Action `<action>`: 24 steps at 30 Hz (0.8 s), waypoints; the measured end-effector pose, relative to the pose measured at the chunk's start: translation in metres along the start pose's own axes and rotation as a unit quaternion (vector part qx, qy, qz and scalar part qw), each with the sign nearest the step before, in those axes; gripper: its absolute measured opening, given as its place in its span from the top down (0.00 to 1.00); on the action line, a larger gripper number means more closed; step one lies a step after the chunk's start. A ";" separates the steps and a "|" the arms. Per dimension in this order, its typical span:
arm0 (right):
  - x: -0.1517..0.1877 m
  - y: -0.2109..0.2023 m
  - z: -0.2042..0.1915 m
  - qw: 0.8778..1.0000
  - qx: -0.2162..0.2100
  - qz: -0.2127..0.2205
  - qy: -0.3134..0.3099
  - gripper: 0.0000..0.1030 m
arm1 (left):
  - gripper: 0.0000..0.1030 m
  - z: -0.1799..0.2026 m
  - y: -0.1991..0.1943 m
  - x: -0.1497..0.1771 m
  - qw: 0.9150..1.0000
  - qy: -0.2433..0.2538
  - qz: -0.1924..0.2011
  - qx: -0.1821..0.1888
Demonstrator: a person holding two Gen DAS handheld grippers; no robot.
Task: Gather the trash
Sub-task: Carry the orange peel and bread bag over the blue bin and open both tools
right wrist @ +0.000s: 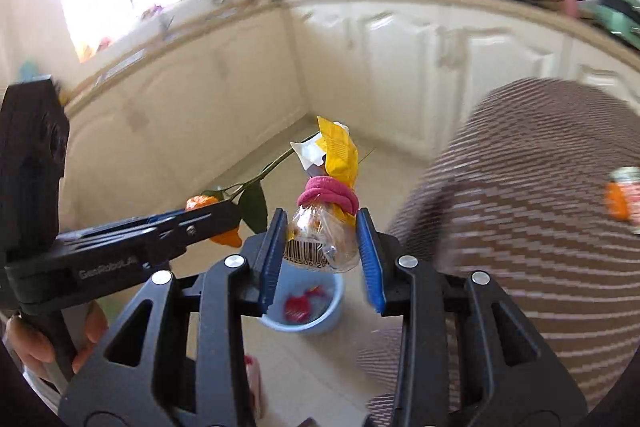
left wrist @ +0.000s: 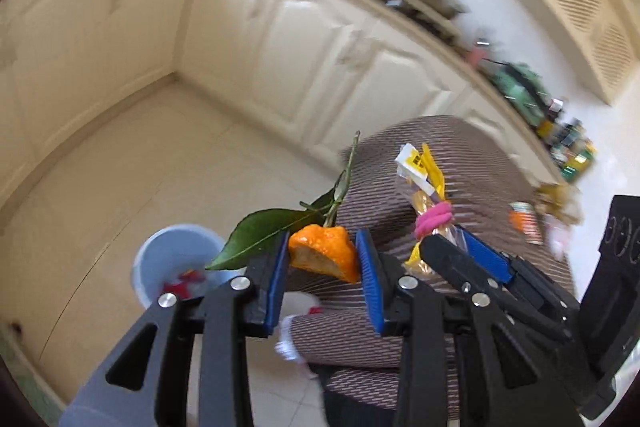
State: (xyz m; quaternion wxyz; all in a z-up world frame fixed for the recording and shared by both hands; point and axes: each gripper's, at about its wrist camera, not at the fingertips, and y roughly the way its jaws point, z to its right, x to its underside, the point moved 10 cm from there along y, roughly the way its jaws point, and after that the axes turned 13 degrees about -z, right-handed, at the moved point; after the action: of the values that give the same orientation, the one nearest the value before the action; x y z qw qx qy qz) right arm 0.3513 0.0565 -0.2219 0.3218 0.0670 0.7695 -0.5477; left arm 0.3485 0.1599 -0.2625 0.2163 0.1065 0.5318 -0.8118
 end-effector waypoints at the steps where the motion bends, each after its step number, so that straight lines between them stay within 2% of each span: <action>1: 0.002 0.019 -0.011 1.000 -0.006 -0.015 -0.008 0.66 | 0.68 -0.024 0.010 0.002 1.000 -0.017 -0.011 -0.013; 4: 0.015 0.078 -0.036 0.997 -0.025 -0.064 -0.018 0.66 | 0.68 -0.077 0.041 0.011 0.997 -0.058 -0.045 -0.038; 8: 0.038 0.154 -0.048 0.990 -0.038 -0.134 -0.014 0.66 | 0.68 -0.133 0.094 0.025 0.988 -0.106 -0.096 -0.055; 14: 0.062 0.233 -0.039 0.979 -0.043 -0.200 0.011 0.66 | 0.67 -0.182 0.161 0.028 0.977 -0.143 -0.146 -0.069; 18: 0.072 0.277 -0.034 0.972 -0.045 -0.230 0.026 0.66 | 0.66 -0.199 0.189 0.029 0.974 -0.158 -0.151 -0.050; 20: 0.075 0.295 -0.034 0.969 -0.047 -0.240 0.030 0.66 | 0.60 -0.205 0.201 0.029 0.974 -0.164 -0.150 -0.035; 24: 0.085 0.318 -0.032 0.965 -0.052 -0.254 0.042 0.66 | 0.50 -0.230 0.213 0.032 0.969 -0.184 -0.155 -0.062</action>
State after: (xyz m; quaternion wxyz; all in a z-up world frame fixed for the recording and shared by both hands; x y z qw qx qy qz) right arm 0.4159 0.1877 -0.5182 0.1430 -0.1244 0.8013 -0.5674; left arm 0.4061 0.2892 -0.5443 0.1883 -0.1421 0.5425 -0.8063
